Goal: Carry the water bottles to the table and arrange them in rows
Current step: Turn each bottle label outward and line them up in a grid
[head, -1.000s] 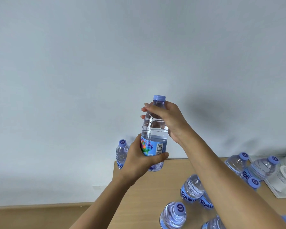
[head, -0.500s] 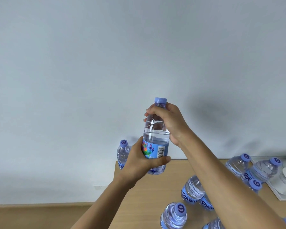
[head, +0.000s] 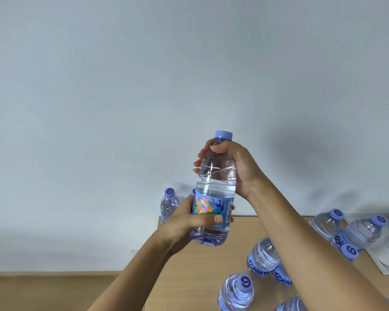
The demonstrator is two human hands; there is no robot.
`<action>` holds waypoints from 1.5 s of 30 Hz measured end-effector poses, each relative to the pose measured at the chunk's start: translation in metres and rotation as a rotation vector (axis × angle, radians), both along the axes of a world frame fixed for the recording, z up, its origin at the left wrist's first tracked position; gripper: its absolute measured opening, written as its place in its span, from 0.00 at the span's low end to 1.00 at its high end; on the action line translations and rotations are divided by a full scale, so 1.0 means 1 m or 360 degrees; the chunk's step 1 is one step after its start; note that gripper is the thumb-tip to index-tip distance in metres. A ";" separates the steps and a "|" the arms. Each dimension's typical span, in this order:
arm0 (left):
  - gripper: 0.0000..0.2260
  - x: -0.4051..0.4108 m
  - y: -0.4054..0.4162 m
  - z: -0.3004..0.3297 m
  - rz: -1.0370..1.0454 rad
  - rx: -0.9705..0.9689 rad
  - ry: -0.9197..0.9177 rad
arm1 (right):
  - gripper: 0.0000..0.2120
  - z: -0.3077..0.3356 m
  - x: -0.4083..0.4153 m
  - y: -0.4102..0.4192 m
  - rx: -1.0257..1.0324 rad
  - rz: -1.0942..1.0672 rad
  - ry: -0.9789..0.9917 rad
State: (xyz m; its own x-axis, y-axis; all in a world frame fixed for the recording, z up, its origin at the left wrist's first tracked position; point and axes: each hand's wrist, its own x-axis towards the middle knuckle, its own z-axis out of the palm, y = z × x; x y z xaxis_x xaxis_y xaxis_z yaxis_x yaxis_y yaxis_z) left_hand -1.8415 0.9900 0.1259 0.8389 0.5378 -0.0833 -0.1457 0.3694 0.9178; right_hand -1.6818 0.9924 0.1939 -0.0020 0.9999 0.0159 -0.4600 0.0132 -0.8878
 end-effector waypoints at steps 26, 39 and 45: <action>0.28 0.004 -0.005 0.003 0.0112 0.0118 0.0167 | 0.03 0.012 -0.002 -0.007 -0.0025 -0.0298 -0.0418; 0.20 0.013 -0.007 0.007 0.0444 0.0250 0.0196 | 0.15 0.016 -0.013 -0.011 -0.0035 -0.0640 -0.0751; 0.25 0.013 -0.008 0.009 0.0424 0.0346 0.0263 | 0.08 0.020 -0.015 -0.011 -0.0001 -0.0685 -0.0727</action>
State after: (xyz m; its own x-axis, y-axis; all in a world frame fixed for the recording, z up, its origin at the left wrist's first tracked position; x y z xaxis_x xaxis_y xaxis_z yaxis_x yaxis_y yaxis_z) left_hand -1.8283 0.9824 0.1346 0.6522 0.7552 -0.0657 -0.0538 0.1325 0.9897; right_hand -1.6966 0.9812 0.2140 0.3943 0.9127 0.1078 0.0121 0.1121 -0.9936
